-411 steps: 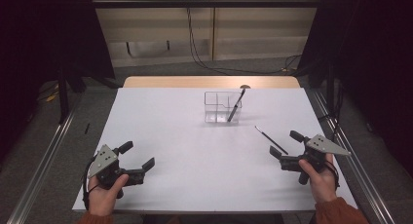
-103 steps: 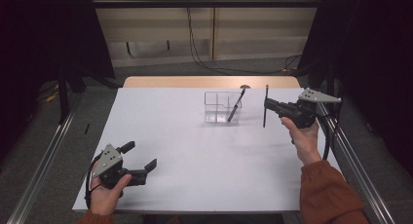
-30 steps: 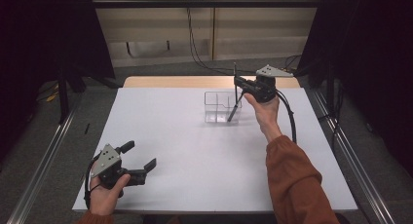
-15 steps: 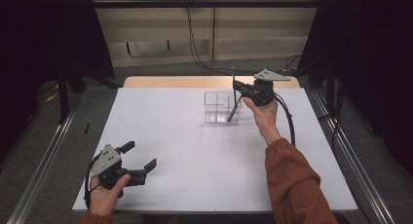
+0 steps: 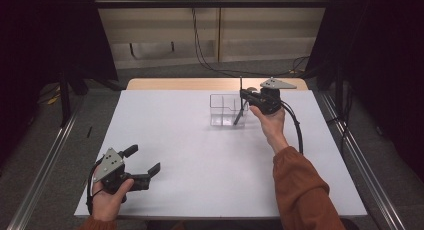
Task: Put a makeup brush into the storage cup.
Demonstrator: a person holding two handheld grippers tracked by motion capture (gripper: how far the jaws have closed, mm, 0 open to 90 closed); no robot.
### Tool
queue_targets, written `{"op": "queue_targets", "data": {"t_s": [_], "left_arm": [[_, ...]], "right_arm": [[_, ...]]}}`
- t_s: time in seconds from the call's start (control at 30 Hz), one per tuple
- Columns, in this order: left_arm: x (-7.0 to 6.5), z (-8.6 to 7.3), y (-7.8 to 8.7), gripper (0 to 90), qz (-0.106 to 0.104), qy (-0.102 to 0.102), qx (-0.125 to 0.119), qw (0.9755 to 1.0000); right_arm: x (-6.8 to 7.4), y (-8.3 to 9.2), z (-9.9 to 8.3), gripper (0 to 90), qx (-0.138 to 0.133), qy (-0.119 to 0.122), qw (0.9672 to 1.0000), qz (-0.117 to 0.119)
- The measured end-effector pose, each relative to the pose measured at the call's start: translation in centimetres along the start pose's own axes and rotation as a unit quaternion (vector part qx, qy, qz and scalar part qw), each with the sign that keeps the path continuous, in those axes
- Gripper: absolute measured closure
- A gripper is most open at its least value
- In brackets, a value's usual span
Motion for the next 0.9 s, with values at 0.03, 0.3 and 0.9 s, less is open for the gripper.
{"op": "queue_targets", "data": {"t_s": [0.03, 0.3, 0.9], "left_arm": [[0.0, -0.02, -0.01, 2.5, 0.0, 0.002, 0.0, 1.0], [-0.02, -0.07, -0.02, 2.5, -0.002, -0.001, 0.002, 1.0], [0.01, -0.1, -0.03, 2.5, -0.002, -0.002, 0.003, 1.0]], "right_arm": [[0.01, 0.0, -0.04, 86.9, 0.0, 0.0, 1.0, -0.001], [-0.1, 0.07, -0.73, 86.7, 0.006, -0.001, 1.0, -0.001], [-0.22, -0.01, -0.99, 86.0, 0.012, -0.009, 0.9999, 0.008]]}}
Point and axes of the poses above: each handheld gripper's, and its own axes: y roughly backward along the jaws, z roughly out of its top, x roughly to its left, the point moved 9 cm from there along -y, roughly forward along the jaws, and after that the axes turned 2 degrees about -x, right-handed, at the moved point
